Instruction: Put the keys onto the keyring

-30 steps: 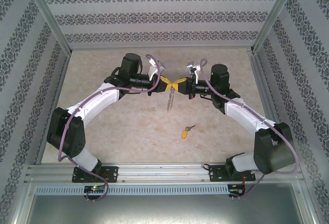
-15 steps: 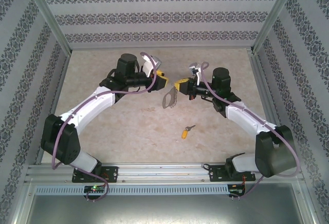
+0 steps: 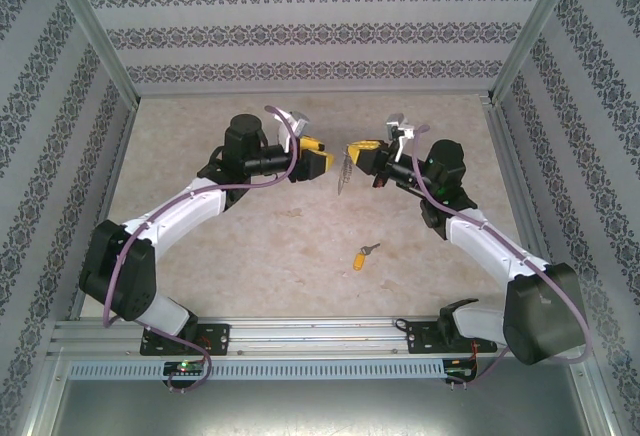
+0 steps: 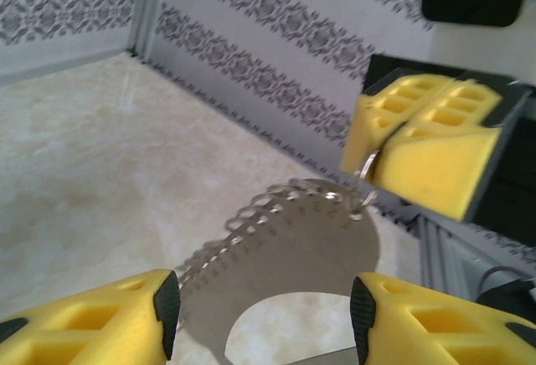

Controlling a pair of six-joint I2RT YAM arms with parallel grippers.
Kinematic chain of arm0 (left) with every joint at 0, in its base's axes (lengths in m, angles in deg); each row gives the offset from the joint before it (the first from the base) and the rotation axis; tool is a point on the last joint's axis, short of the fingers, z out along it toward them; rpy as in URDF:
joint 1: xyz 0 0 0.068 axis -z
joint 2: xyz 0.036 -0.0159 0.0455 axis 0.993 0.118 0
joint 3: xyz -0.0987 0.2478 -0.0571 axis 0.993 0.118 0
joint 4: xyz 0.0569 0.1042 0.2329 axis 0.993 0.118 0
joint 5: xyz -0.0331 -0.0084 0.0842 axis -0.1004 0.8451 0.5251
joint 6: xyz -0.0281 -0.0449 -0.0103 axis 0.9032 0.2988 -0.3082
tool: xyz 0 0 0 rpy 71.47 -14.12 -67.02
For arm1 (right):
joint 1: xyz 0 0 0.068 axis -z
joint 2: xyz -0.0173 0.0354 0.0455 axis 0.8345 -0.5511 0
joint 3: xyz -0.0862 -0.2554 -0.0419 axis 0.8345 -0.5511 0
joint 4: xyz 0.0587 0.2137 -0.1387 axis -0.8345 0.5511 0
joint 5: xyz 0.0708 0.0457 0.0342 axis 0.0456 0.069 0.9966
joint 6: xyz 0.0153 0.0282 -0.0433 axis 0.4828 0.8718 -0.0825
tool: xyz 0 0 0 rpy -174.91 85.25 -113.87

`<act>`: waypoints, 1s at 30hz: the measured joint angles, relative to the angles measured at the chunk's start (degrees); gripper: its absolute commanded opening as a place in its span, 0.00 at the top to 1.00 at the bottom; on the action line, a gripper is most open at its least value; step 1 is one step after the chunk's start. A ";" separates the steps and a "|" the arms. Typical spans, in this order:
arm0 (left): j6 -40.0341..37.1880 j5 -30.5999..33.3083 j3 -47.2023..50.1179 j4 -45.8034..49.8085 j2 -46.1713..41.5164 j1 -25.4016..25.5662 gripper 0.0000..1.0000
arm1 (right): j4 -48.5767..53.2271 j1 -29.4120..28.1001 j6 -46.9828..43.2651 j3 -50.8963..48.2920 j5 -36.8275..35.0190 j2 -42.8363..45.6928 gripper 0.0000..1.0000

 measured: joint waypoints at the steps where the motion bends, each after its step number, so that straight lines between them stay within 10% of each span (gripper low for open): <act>1: 1.18 -0.66 0.20 -1.64 0.00 0.00 0.43 | -0.76 0.00 0.57 -0.04 -0.15 0.00 1.00; 30: 15.56 -6.64 1.11 -20.96 2.34 -0.37 0.46 | -10.73 -1.66 8.50 0.79 -0.04 -4.81 1.00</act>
